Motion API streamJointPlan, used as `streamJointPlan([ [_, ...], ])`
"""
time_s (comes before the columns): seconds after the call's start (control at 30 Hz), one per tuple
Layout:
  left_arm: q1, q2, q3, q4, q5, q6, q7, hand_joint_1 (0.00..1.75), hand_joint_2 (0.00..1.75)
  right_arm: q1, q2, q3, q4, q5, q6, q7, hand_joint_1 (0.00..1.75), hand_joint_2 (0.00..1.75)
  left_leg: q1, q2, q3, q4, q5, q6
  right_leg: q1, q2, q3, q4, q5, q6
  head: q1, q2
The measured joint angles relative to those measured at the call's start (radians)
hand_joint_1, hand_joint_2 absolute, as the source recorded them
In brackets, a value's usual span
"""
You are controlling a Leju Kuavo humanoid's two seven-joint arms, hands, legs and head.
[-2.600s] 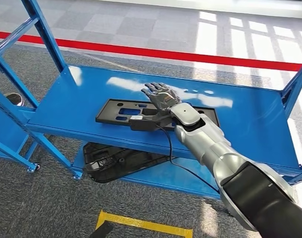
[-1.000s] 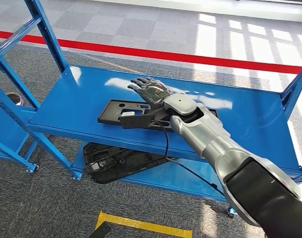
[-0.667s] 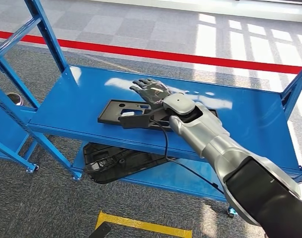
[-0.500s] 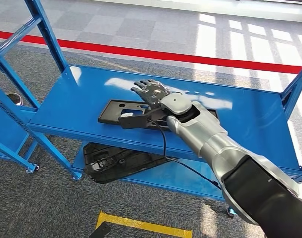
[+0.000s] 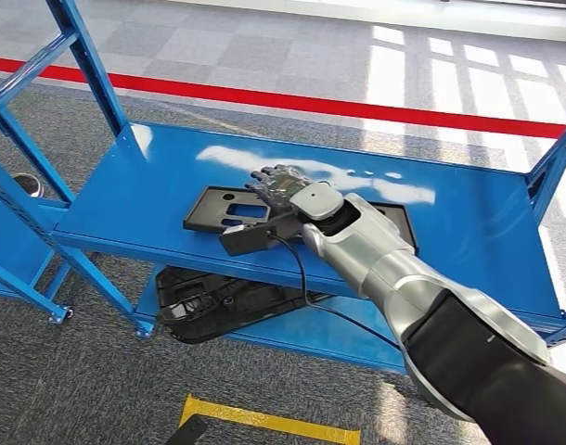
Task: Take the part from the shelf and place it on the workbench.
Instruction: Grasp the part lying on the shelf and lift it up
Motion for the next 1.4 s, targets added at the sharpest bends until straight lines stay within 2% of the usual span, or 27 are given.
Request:
streamJointPlan([
  [0.6, -0.005, 0.0, 0.001, 0.0, 0.0, 0.004, 0.0, 0.0, 0.0, -0.019, 0.036, 0.026, 0.05, -0.038, 0.116, 0.03, 0.0, 1.75, 0.0, 0.0, 0.0, 0.0, 0.0, 0.0, 0.0, 0.0, 0.0, 0.0, 0.0, 0.0, 0.0, 0.0],
  [1.03, -0.006, 0.0, 0.007, 0.0, 0.013, 0.014, -0.001, 0.0, 0.0, -0.022, 0.044, 0.03, 0.061, -0.085, 0.186, 0.018, 0.0, 1.75, 0.0, 0.0, 0.0, 0.0, 0.0, 0.0, 0.0, 0.0, 0.0, 0.0, 0.0, 0.0, 0.0, 0.0],
  [1.4, -0.007, 0.0, 0.015, 0.0, 0.009, 0.014, -0.001, 0.0, 0.0, -0.008, 0.041, 0.052, 0.068, -0.076, 0.115, 0.078, 0.0, 1.75, 0.0, 0.0, 0.001, 0.0, 0.0, 0.0, 0.0, 0.0, 0.0, 0.0, 0.0, 0.0, 0.0, 0.0],
])
